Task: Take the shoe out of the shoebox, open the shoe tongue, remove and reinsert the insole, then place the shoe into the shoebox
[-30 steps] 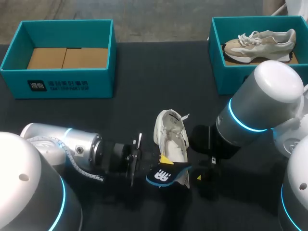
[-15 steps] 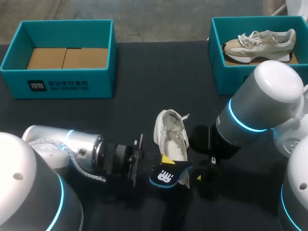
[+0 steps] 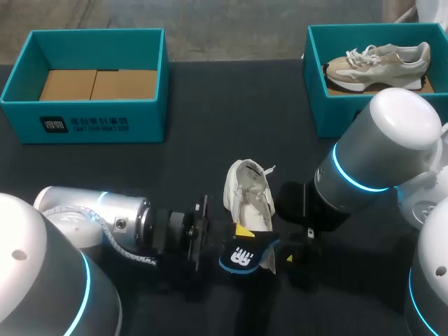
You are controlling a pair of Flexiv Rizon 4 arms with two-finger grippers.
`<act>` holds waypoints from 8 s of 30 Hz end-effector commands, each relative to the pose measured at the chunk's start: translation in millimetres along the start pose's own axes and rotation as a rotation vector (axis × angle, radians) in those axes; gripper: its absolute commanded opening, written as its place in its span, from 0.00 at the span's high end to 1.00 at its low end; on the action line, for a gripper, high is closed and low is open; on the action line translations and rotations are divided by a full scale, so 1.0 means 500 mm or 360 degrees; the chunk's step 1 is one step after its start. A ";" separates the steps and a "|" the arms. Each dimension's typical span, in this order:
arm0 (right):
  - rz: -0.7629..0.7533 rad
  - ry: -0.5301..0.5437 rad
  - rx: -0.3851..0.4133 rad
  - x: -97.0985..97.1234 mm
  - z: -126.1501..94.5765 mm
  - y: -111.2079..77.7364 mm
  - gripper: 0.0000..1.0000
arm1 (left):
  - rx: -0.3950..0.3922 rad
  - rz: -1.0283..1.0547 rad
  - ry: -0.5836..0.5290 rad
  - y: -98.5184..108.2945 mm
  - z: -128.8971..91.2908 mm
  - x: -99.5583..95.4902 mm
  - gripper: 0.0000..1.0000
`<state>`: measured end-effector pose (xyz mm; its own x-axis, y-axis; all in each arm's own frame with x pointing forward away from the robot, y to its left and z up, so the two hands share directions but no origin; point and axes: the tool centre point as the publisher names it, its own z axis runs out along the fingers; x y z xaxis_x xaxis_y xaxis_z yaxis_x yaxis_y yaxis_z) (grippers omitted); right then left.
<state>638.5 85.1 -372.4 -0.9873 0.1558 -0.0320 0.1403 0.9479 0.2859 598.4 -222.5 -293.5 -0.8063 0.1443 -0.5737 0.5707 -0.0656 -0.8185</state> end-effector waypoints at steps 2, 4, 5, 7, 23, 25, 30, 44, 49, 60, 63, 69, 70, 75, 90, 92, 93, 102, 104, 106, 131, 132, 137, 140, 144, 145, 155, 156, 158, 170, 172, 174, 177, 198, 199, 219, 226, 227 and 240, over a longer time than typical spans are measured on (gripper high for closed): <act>0.0000 -0.0002 -0.0002 0.002 0.003 0.000 0.00 | -0.0013 0.0023 -0.0001 -0.002 0.000 0.002 1.00; 0.0000 -0.0002 -0.0002 0.002 0.003 0.000 0.00 | -0.0014 0.0031 -0.0005 0.002 0.000 0.002 1.00; 0.0000 -0.0002 -0.0002 0.002 0.003 0.000 0.00 | -0.0014 0.0031 -0.0006 0.003 -0.001 0.002 1.00; 0.0000 -0.0002 -0.0002 0.002 0.003 0.000 0.00 | -0.0023 0.0039 -0.0012 0.005 -0.001 0.002 1.00; 0.0000 -0.0002 -0.0002 0.002 0.003 0.000 0.00 | -0.0060 0.0026 -0.0036 0.029 -0.002 -0.001 1.00; 0.0000 -0.0002 -0.0002 0.002 0.003 0.000 0.00 | -0.0067 0.0025 -0.0039 0.033 -0.003 -0.003 1.00; 0.0000 -0.0002 -0.0002 0.002 0.003 0.000 0.00 | -0.0088 0.0017 -0.0041 0.042 -0.003 -0.005 1.00; 0.0000 -0.0002 -0.0002 0.002 0.003 0.000 0.00 | -0.0115 -0.0006 -0.0052 0.065 -0.007 -0.014 1.00; 0.0000 -0.0002 -0.0002 0.002 0.003 0.000 0.00 | -0.0124 -0.0011 -0.0054 0.072 -0.007 -0.017 1.00; 0.0000 -0.0002 -0.0002 0.002 0.003 0.000 0.00 | -0.0177 -0.0008 -0.0051 0.086 -0.006 -0.017 1.00; 0.0000 -0.0002 -0.0002 0.002 0.003 0.000 0.00 | -0.0192 -0.0005 -0.0059 0.089 -0.006 -0.019 1.00; 0.0000 -0.0002 -0.0002 0.002 0.003 0.000 0.00 | -0.0217 -0.0014 -0.0063 0.101 -0.002 -0.021 1.00; 0.0000 -0.0002 -0.0002 0.002 0.003 0.000 0.00 | -0.0224 -0.0020 -0.0062 0.103 -0.001 -0.022 1.00; 0.0000 -0.0002 -0.0002 0.002 0.003 0.000 0.00 | -0.0243 -0.0027 -0.0068 0.112 -0.001 -0.025 1.00; 0.0000 -0.0002 -0.0002 0.002 0.003 0.000 0.00 | -0.0326 -0.0028 -0.0097 0.135 -0.003 -0.029 1.00; 0.0000 -0.0002 -0.0002 0.002 0.003 0.000 0.00 | -0.0331 -0.0028 -0.0102 0.135 -0.004 -0.029 1.00; 0.0000 -0.0002 -0.0002 0.002 0.003 0.000 0.00 | -0.0333 -0.0028 -0.0103 0.135 -0.004 -0.028 1.00; 0.0000 -0.0002 -0.0002 0.002 0.003 0.000 0.00 | -0.0400 -0.0028 -0.0113 0.132 -0.005 -0.026 1.00; 0.0000 -0.0002 -0.0002 0.002 0.003 0.000 0.00 | -0.0411 -0.0026 -0.0117 0.132 -0.005 -0.026 1.00; 0.0000 -0.0002 -0.0002 0.002 0.003 0.000 0.00 | -0.0409 -0.0028 -0.0117 0.131 -0.006 -0.027 1.00; 0.0000 -0.0002 -0.0002 0.002 0.003 0.000 0.00 | -0.0376 -0.0037 -0.0093 0.113 -0.016 -0.013 0.96; 0.0000 -0.0002 -0.0002 0.002 0.003 0.000 0.00 | -0.0375 -0.0036 -0.0093 0.113 -0.016 -0.013 0.95; 0.0000 -0.0002 -0.0002 0.002 0.003 0.000 0.00 | -0.0373 -0.0036 -0.0088 0.110 -0.015 -0.012 0.90; 0.0000 -0.0002 -0.0002 0.002 0.003 0.000 0.00 | -0.0368 -0.0032 -0.0084 0.108 -0.013 -0.013 0.87; 0.0000 -0.0002 -0.0002 0.002 0.003 0.000 0.00 | -0.0367 -0.0022 -0.0078 0.103 -0.010 -0.015 0.86; 0.0000 -0.0002 -0.0002 0.002 0.003 0.000 0.00 | -0.0367 -0.0019 -0.0077 0.102 -0.010 -0.016 0.86; 0.0000 -0.0002 -0.0002 0.002 0.003 0.000 0.00 | -0.0370 -0.0006 -0.0058 0.095 -0.006 -0.017 0.84; 0.0000 -0.0002 -0.0002 0.002 0.003 0.000 0.00 | -0.0370 -0.0005 -0.0057 0.094 -0.005 -0.016 0.83; 0.0000 -0.0002 -0.0002 0.002 0.003 0.000 0.00 | -0.0371 -0.0003 -0.0055 0.092 -0.005 -0.017 0.84; 0.0000 -0.0002 -0.0002 0.002 0.003 0.000 0.00 | -0.0383 0.0004 -0.0050 0.081 -0.001 -0.021 0.88; 0.0000 -0.0002 -0.0002 0.002 0.003 0.000 0.00 | -0.0383 0.0000 -0.0049 0.081 -0.001 -0.021 0.87; 0.0000 -0.0002 -0.0002 0.002 0.003 0.000 0.00 | -0.0380 -0.0006 -0.0045 0.080 0.000 -0.021 0.85; 0.0000 -0.0002 -0.0002 0.002 0.003 0.000 0.00 | -0.0378 -0.0010 -0.0039 0.078 0.002 -0.021 0.82; 0.0000 -0.0002 -0.0002 0.002 0.003 0.000 0.00 | -0.0341 -0.0018 0.0000 0.091 0.007 -0.021 1.00; 0.0000 -0.0002 -0.0002 0.002 0.003 0.000 0.00 | -0.0341 -0.0019 -0.0003 0.095 0.006 -0.022 1.00; 0.0000 -0.0002 -0.0002 0.002 0.003 0.000 0.00 | -0.0439 -0.0041 -0.0023 0.139 -0.006 -0.032 1.00; 0.0000 -0.0002 -0.0002 0.002 0.003 0.000 0.00 | -0.0433 -0.0044 -0.0021 0.129 -0.004 -0.031 1.00; 0.0000 -0.0002 -0.0002 0.002 0.003 0.000 0.00 | -0.0433 -0.0044 -0.0018 0.127 -0.003 -0.030 0.95; 0.0000 -0.0002 -0.0002 0.002 0.003 0.000 0.00 | -0.0418 -0.0008 -0.0010 0.095 0.007 -0.033 0.71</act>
<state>638.6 85.1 -372.4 -0.9873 0.1557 -0.0320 0.1403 0.9479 0.2859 640.6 -230.9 -326.1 -0.8095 0.1358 -0.5711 0.5871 0.1857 -0.7880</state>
